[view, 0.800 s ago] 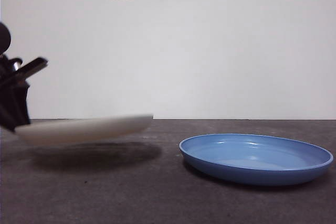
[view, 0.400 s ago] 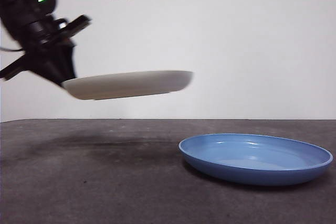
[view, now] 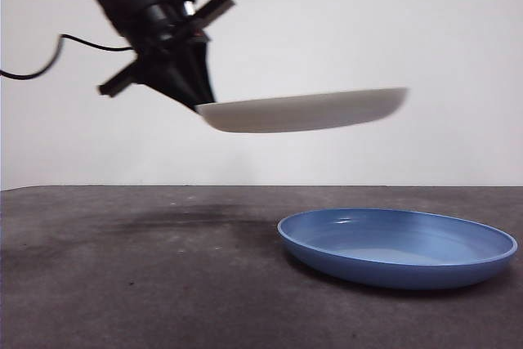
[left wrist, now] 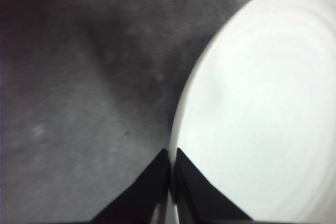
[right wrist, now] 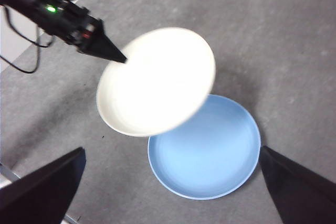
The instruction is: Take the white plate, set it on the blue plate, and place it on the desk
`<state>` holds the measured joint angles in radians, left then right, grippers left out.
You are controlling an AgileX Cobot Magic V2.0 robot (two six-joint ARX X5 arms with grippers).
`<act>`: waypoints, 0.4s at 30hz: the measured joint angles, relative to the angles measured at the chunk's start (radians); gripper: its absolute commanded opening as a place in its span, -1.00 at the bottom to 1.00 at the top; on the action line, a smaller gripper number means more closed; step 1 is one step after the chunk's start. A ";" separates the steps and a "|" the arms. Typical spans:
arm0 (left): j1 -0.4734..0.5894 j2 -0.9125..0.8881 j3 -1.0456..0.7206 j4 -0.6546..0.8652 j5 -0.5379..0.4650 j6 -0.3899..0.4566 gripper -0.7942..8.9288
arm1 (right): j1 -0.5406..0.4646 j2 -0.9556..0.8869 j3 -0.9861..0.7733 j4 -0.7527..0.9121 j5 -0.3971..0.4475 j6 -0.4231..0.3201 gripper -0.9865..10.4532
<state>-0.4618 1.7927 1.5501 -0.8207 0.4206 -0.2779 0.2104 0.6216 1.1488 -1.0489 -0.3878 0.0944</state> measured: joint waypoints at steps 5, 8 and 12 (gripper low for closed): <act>-0.072 0.107 0.106 -0.038 -0.001 -0.013 -0.82 | 0.000 -0.003 0.066 -0.046 0.000 -0.034 0.26; -0.110 0.167 0.172 -0.065 -0.001 -0.014 -0.82 | 0.000 -0.003 0.084 -0.071 0.000 -0.039 0.26; -0.141 0.242 0.255 -0.113 -0.018 -0.020 -0.82 | 0.000 -0.004 0.096 -0.097 -0.002 -0.042 0.26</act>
<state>-0.6025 2.0346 1.8053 -0.9337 0.4030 -0.2977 0.2104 0.6178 1.2449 -1.1461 -0.3897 0.0521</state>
